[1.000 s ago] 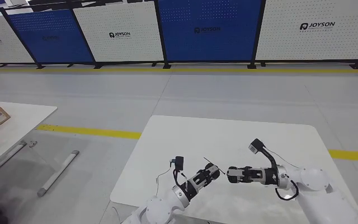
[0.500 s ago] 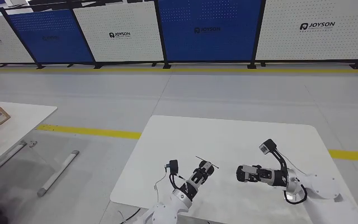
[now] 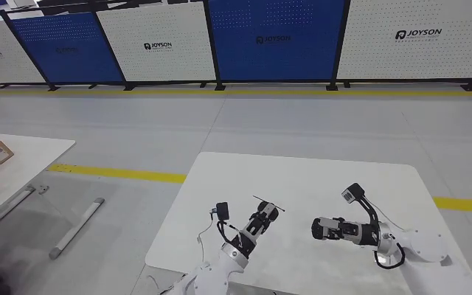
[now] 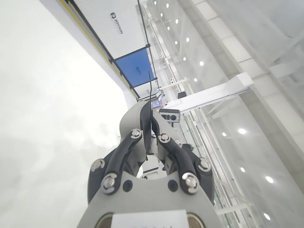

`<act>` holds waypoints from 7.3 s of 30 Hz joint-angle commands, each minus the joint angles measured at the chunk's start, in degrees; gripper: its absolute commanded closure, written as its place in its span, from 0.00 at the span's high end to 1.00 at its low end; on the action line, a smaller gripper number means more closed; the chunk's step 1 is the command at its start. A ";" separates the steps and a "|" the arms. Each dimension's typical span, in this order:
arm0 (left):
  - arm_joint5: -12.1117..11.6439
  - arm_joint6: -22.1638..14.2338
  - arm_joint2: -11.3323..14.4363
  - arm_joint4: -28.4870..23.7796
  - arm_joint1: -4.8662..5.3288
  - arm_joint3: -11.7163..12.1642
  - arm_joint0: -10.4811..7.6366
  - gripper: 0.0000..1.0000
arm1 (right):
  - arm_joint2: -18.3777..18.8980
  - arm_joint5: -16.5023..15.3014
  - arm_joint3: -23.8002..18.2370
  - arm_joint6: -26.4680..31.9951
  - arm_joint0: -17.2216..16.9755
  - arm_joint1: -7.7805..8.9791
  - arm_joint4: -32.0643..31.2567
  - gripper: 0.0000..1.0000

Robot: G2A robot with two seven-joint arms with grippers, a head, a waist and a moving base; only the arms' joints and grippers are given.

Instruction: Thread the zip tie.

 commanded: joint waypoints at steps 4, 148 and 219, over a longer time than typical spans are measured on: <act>-4.16 -0.79 -2.33 0.13 0.53 -6.95 4.25 0.00 | 0.00 0.00 0.00 0.00 0.00 0.00 0.00 1.00; -4.13 -1.02 2.80 0.79 -2.83 14.35 -3.23 0.00 | 14.73 9.56 -9.71 6.94 -3.43 13.11 -13.07 1.00; -4.13 -1.02 2.80 0.79 -2.83 14.35 -3.23 0.00 | 0.65 34.90 -13.00 6.94 5.53 20.94 -43.88 0.34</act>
